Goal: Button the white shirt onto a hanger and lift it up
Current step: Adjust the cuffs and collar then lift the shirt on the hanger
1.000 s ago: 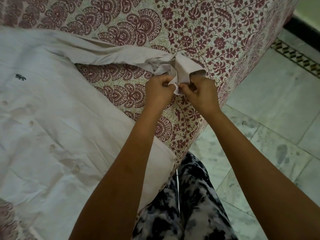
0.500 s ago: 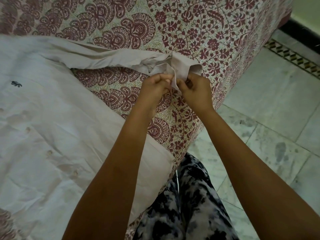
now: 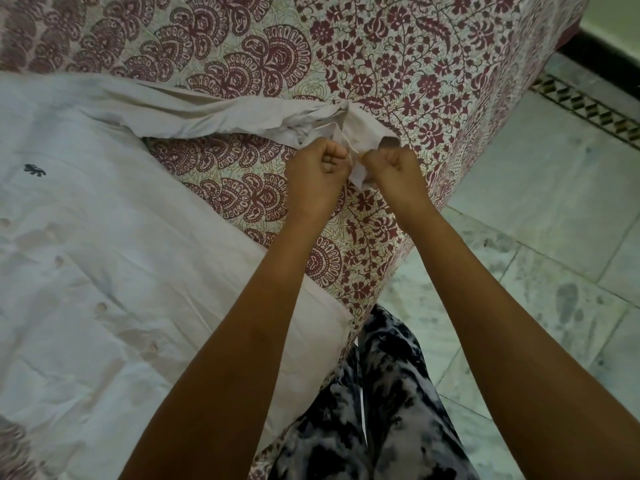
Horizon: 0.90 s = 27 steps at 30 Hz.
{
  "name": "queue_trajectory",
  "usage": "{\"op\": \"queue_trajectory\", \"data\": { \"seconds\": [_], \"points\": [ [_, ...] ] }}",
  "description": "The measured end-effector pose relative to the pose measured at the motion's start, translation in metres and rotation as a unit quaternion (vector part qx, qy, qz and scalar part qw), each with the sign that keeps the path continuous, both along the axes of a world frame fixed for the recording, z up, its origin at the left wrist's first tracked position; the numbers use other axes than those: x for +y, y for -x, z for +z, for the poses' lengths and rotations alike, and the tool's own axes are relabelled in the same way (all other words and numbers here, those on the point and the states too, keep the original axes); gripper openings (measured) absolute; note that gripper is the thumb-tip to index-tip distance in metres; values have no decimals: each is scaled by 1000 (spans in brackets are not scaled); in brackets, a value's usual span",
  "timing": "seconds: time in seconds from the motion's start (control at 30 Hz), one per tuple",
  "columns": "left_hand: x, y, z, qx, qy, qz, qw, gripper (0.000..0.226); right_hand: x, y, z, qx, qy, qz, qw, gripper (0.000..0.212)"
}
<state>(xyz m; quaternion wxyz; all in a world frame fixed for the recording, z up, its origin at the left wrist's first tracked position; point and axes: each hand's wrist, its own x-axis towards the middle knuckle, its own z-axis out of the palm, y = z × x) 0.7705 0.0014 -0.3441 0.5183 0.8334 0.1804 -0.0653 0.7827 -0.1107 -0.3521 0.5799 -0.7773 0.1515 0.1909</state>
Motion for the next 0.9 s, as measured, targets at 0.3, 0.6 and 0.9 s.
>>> {"op": "queue_trajectory", "data": {
  "seconds": [0.3, 0.6, 0.9],
  "points": [
    [-7, 14, -9, -9, -31, 6, 999, 3, -2, -5, 1, 17, 193, 67, 979, 47],
    [-5, 8, -9, -10, -34, -12, 999, 11, -1, 1, -6, 32, 211, 54, 976, 40],
    [1, 7, -12, -59, -73, -57, 994, 7, 2, -4, 1, 93, 68, -46, 992, 24]
  ]
}}
